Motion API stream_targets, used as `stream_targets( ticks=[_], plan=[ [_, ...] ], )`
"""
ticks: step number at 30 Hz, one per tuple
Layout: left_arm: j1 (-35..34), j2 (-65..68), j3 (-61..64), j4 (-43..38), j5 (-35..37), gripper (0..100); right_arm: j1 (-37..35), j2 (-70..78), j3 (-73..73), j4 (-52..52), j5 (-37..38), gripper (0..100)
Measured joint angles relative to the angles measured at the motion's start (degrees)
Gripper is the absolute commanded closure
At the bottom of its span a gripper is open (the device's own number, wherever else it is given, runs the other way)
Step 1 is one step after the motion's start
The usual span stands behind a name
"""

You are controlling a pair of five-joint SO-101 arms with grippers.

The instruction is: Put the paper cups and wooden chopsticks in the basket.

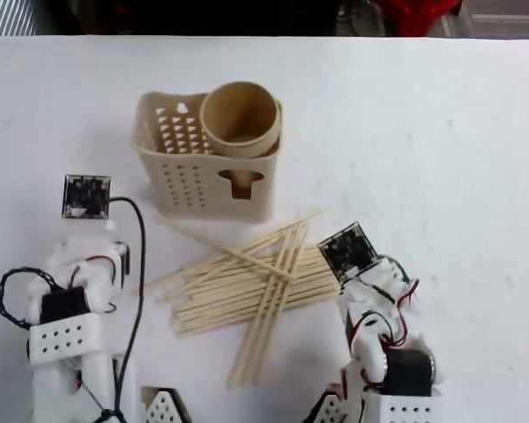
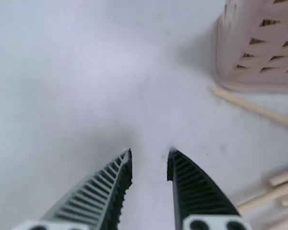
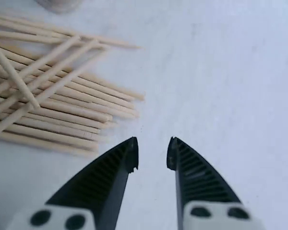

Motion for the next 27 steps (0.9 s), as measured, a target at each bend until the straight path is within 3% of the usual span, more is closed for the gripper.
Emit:
stream_targets(
  ticks=[4, 11, 18, 27],
  plan=[
    [-0.09, 1.41, 1.32, -5.45, 0.00, 86, -3.60, 16.00, -11.78, 0.18, 0.44, 87.2],
    [-0.44, 1.93, 4.48, -11.08, 0.00, 86, -19.25, 50.99, -30.42, 0.53, 0.35, 87.2],
    [-0.70, 1.93, 4.75, -12.92, 0.00, 86, -34.81, 71.74, -35.52, -4.84, 2.73, 80.6],
    [-2.73, 1.93, 4.75, -12.92, 0.00, 86, -35.78, 85.63, -35.52, -20.57, 3.08, 79.7]
  ],
)
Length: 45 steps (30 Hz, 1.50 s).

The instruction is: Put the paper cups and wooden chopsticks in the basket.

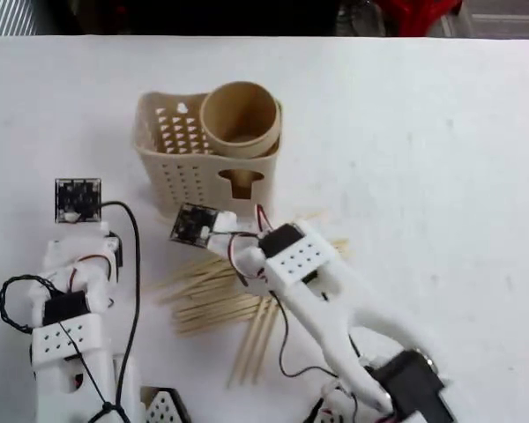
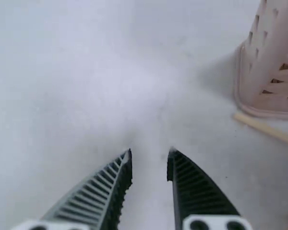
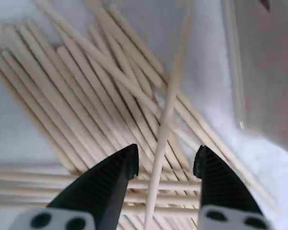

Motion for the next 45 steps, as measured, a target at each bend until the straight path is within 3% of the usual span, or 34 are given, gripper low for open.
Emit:
stream_targets(
  ticks=[6, 12, 19, 24, 36, 45],
  plan=[
    [0.00, 0.00, 0.00, 0.00, 0.00, 86, 0.53, 5.89, -0.35, -5.01, -2.64, 80.2],
    [0.00, 0.00, 0.00, 0.00, 0.00, 86, 1.14, 7.30, -0.88, -5.54, -2.73, 96.9],
    [0.00, 0.00, 0.00, 0.00, 0.00, 86, 3.52, 7.38, -1.14, -5.45, -3.08, 97.9],
    [0.00, 0.00, 0.00, 0.00, 0.00, 86, 7.74, 7.03, -3.87, 0.00, -4.92, 98.3],
    [0.00, 0.00, 0.00, 0.00, 0.00, 86, 5.98, -22.33, -4.04, 20.84, -5.10, 98.3],
    [-0.35, 0.00, 0.00, 0.00, 0.00, 86, 5.63, -45.45, -4.84, 27.25, -7.12, 98.3]
  ],
)
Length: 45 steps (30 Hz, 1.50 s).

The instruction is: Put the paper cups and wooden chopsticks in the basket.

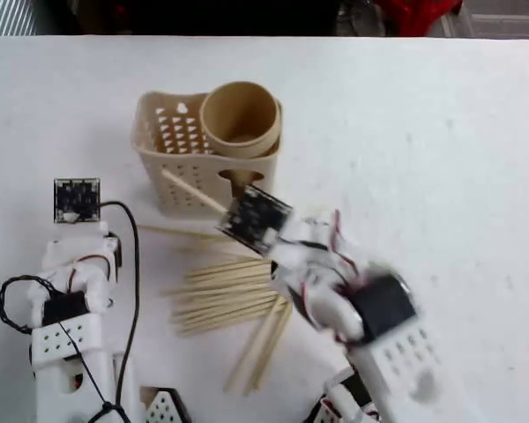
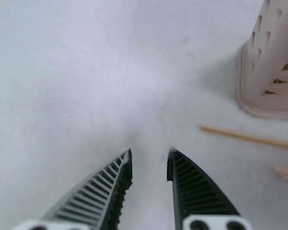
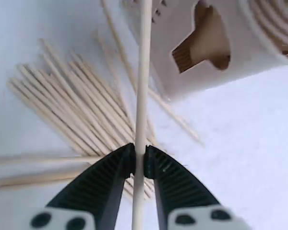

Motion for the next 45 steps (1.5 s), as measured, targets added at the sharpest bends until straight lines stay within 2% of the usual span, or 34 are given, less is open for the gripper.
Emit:
stream_targets(
  ticks=[4, 8, 13, 16, 18, 28, 38, 45],
  plan=[
    [0.00, 0.00, 0.00, 0.00, 0.00, 86, 0.00, -8.35, -1.49, -2.29, -5.71, 98.3],
    [0.00, 0.00, 0.00, 0.00, 0.00, 86, -0.18, -7.65, -5.10, -11.34, -13.01, 98.1],
    [0.00, 0.00, 0.00, 0.00, 0.00, 86, -2.81, 2.99, -6.15, -35.52, -22.24, 98.1],
    [0.00, 0.00, 0.00, 0.00, 0.00, 86, -4.84, 12.48, -8.00, -53.45, -21.27, 98.1],
    [0.00, 0.00, 0.00, 0.00, 0.00, 86, -6.15, 19.25, -11.43, -60.57, -20.31, 98.1],
    [0.00, 0.00, 0.00, 0.00, 0.00, 86, -7.21, 42.55, -21.36, -73.14, -26.73, 98.1],
    [0.00, 0.00, 0.00, 0.00, 0.00, 86, -5.27, 56.18, -21.71, -80.62, -27.43, 98.2],
    [0.00, 0.00, 0.35, 0.00, 0.00, 86, -5.27, 58.20, -20.40, -81.76, -27.78, 98.2]
  ],
)
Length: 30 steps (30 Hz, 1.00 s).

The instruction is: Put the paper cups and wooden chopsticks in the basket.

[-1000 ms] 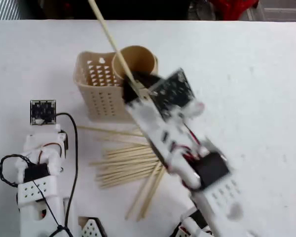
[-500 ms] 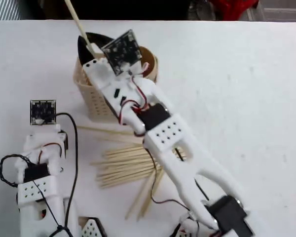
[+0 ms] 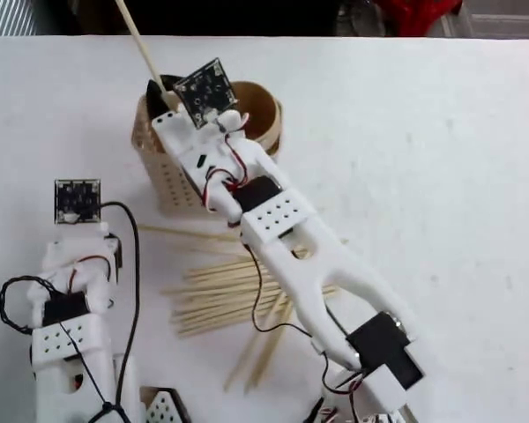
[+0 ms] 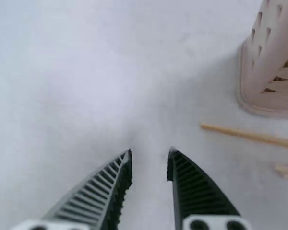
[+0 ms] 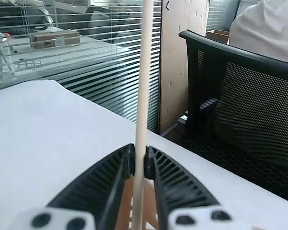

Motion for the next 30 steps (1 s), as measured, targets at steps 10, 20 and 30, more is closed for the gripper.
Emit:
stream_targets(
  ticks=[10, 20, 30],
  plan=[
    [0.00, 0.00, 0.00, 0.00, 0.00, 86, -0.09, -5.10, 5.80, -0.53, -5.45, 89.2],
    [0.00, 0.00, 0.00, 0.00, 0.00, 86, -0.09, -5.89, 5.80, 1.14, -5.45, 91.6],
    [0.00, 0.00, 0.00, 0.00, 0.00, 86, 0.09, -18.64, 4.75, 27.34, -5.45, 92.3]
  ],
)
